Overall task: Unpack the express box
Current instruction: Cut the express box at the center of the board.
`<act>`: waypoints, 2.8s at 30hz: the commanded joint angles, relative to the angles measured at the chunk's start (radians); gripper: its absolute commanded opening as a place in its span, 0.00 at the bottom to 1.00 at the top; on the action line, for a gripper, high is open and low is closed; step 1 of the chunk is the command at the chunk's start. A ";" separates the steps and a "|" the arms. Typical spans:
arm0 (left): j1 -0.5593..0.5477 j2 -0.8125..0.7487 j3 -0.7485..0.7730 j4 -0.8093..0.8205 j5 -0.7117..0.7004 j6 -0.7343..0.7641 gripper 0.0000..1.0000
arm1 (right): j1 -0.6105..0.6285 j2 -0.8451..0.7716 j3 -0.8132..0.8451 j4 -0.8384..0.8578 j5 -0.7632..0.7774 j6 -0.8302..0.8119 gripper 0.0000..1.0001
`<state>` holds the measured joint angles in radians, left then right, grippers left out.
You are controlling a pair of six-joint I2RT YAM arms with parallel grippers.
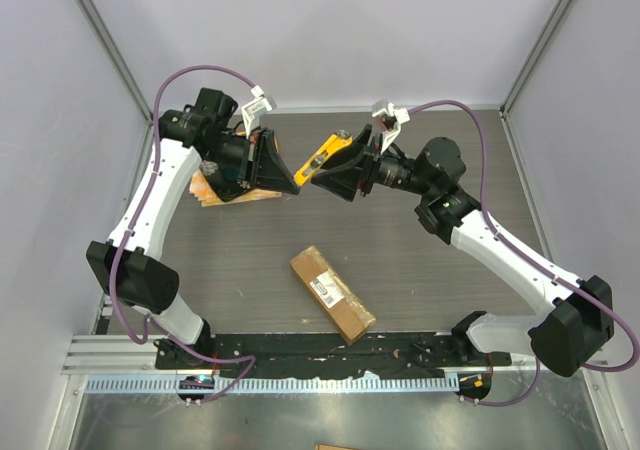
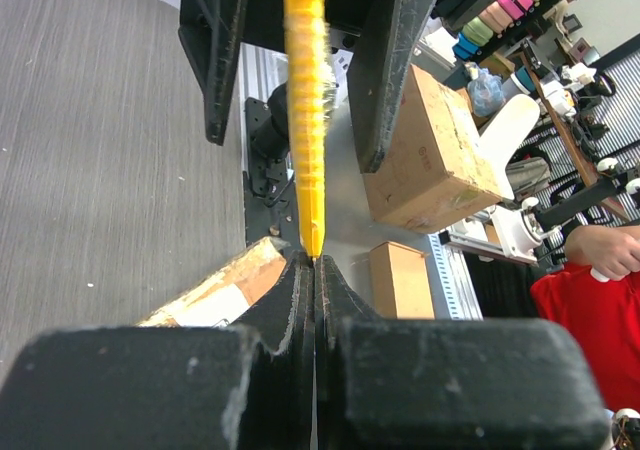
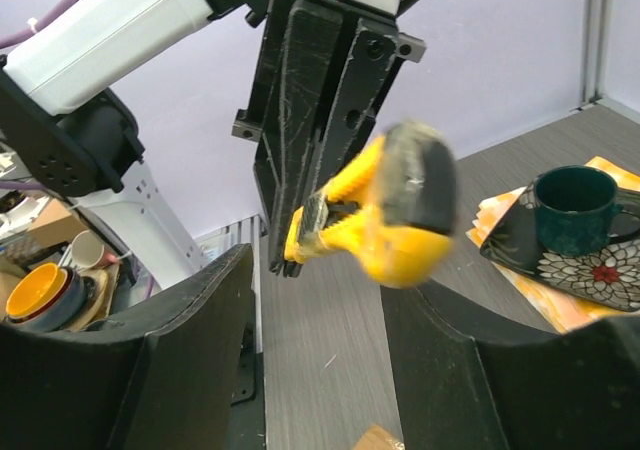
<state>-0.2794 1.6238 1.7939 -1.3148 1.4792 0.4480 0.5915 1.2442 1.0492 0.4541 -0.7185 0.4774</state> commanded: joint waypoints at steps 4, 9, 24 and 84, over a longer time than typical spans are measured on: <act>-0.003 -0.033 -0.007 0.022 0.184 -0.005 0.00 | -0.001 -0.014 0.049 0.058 -0.055 0.029 0.57; -0.004 -0.042 -0.024 0.032 0.153 -0.003 0.00 | -0.001 0.021 0.077 0.072 -0.065 0.058 0.51; -0.018 -0.054 -0.057 0.063 0.110 -0.005 0.00 | 0.001 0.083 0.115 0.064 -0.104 0.087 0.36; -0.132 0.248 -0.415 0.282 -0.599 -0.043 0.41 | 0.470 -0.081 -0.419 -0.077 0.973 -0.385 0.01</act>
<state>-0.4015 1.8534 1.3895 -1.0462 0.8536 0.3817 1.0576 1.1511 0.6373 0.2443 0.2214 0.1200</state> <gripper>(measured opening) 0.411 0.242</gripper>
